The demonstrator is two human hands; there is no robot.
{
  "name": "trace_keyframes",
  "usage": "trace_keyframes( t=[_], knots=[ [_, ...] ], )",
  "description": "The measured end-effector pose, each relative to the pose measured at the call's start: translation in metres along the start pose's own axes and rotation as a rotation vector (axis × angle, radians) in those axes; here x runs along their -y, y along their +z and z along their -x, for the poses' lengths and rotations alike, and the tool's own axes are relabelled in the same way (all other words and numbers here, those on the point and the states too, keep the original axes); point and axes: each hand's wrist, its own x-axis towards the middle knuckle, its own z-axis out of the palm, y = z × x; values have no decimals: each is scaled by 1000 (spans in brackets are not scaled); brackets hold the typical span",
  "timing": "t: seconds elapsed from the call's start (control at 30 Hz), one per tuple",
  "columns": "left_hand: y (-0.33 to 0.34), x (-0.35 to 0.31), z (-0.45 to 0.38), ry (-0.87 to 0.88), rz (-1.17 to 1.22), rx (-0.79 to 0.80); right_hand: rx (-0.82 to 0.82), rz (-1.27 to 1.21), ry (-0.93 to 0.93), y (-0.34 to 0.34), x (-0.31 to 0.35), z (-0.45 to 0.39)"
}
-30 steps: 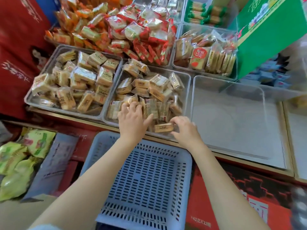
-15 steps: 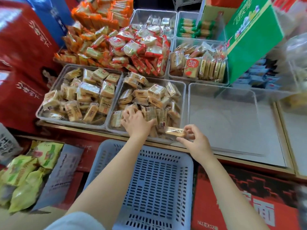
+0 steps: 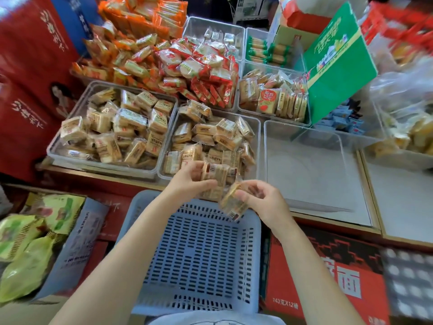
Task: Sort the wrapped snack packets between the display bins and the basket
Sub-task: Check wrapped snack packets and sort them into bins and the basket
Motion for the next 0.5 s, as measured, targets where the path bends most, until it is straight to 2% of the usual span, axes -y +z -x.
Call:
trace_keyframes(
  t=[0.07,0.2,0.37,0.5],
  knots=[
    [-1,5,17,-22,84,88,42,-35,12,7,4,9],
    [6,1,45,-54,357,109,96,-219,68,12,7,18],
    [28,-2,54,-63,366,67,182,-254,130,4,16,20],
    [57,-9,57,-34,375,49,176,-218,134,-11,13,17]
  ],
)
